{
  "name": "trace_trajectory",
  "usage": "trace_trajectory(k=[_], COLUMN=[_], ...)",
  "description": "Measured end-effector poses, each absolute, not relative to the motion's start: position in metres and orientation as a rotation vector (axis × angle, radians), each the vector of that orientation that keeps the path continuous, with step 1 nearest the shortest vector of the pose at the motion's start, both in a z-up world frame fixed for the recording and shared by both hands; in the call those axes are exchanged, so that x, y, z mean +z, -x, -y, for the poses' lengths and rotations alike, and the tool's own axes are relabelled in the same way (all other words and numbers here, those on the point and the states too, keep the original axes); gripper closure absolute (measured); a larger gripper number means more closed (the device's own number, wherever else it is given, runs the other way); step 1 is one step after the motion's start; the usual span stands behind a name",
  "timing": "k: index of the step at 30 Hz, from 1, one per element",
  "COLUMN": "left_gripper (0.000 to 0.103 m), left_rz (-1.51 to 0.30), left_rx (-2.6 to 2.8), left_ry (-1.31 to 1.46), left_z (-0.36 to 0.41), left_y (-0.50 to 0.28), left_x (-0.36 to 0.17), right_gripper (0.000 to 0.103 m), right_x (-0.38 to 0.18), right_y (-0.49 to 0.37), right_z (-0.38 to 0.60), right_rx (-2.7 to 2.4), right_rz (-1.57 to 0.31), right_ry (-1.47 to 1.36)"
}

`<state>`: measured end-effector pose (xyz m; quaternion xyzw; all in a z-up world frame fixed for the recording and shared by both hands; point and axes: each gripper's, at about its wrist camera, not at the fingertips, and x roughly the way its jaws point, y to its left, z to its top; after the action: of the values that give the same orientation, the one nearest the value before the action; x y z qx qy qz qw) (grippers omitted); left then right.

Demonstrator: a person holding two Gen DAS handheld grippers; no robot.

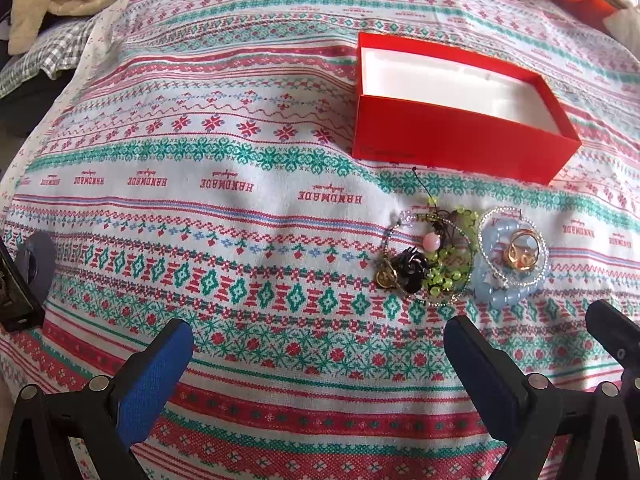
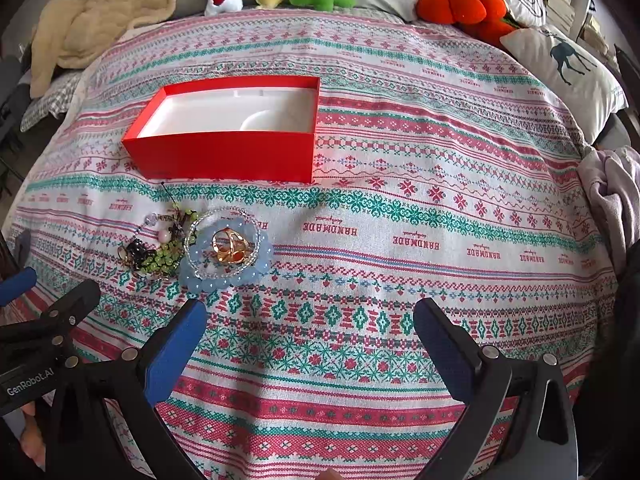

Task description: Organize jewelry

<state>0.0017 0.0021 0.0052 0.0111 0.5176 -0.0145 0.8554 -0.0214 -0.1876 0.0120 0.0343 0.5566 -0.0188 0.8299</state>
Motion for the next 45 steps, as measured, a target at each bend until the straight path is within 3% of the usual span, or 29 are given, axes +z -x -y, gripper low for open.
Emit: trace_trajectory(k=[45], left_gripper=[0.000], left_rz=[-1.068], left_rx=[-0.044], left_ry=[-0.017], left_z=[-0.0062], left_y=[0.0006], left_x=[0.0092], right_gripper=[0.000], right_x=[0.0112], right_y=[0.0193], right_z=[0.1854], right_rx=[-0.056], right_rz=[-1.190], right_ry=[-0.060])
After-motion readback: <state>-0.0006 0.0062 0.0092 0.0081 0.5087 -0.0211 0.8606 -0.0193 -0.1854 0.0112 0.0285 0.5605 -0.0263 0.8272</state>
